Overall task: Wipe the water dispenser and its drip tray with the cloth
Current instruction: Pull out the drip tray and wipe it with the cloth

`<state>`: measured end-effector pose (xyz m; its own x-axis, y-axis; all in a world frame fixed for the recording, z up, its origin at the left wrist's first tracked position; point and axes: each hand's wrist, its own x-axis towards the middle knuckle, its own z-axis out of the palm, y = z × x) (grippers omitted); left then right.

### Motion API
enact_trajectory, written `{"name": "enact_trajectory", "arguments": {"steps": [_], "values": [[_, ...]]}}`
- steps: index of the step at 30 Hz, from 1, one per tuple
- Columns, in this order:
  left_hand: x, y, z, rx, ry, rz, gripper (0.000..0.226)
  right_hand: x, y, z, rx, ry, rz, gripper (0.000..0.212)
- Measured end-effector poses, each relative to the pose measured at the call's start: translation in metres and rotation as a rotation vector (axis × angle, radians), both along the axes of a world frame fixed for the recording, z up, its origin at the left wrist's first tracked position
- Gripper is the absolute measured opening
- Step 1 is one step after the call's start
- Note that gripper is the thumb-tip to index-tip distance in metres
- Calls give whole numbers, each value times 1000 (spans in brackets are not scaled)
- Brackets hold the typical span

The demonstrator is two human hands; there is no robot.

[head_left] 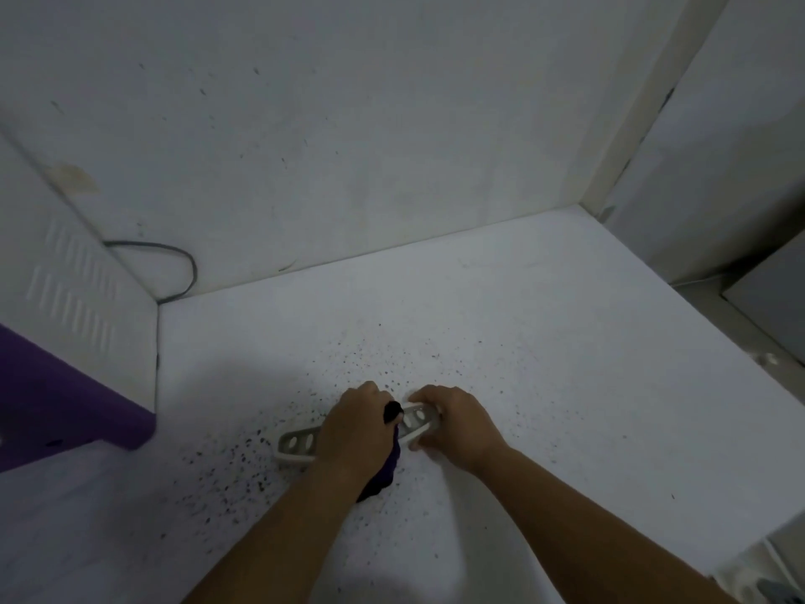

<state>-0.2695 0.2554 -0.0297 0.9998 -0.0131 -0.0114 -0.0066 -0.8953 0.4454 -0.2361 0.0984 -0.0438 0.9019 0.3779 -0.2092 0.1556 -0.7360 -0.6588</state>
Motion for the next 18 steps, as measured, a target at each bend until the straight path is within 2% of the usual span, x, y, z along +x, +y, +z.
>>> {"name": "enact_trajectory", "arguments": {"steps": [3,6,10,13,15,18], "values": [[-5,-7,-4,154,-61,-69,18,-1,0,-3,-26,-3,-25,59],[-13,-11,-8,214,-38,-150,21,-1,0,-2,-73,-26,-22,62],[-5,-8,-6,102,41,-59,19,0,-1,-3,-77,-29,-15,64],[13,-4,6,-89,169,53,34,0,-1,-3,-57,-8,-30,61],[15,-7,9,-138,127,93,31,0,-1,-3,-37,-8,-31,55],[6,-17,1,-54,30,84,27,0,-1,-3,-44,-25,-34,53]]}}
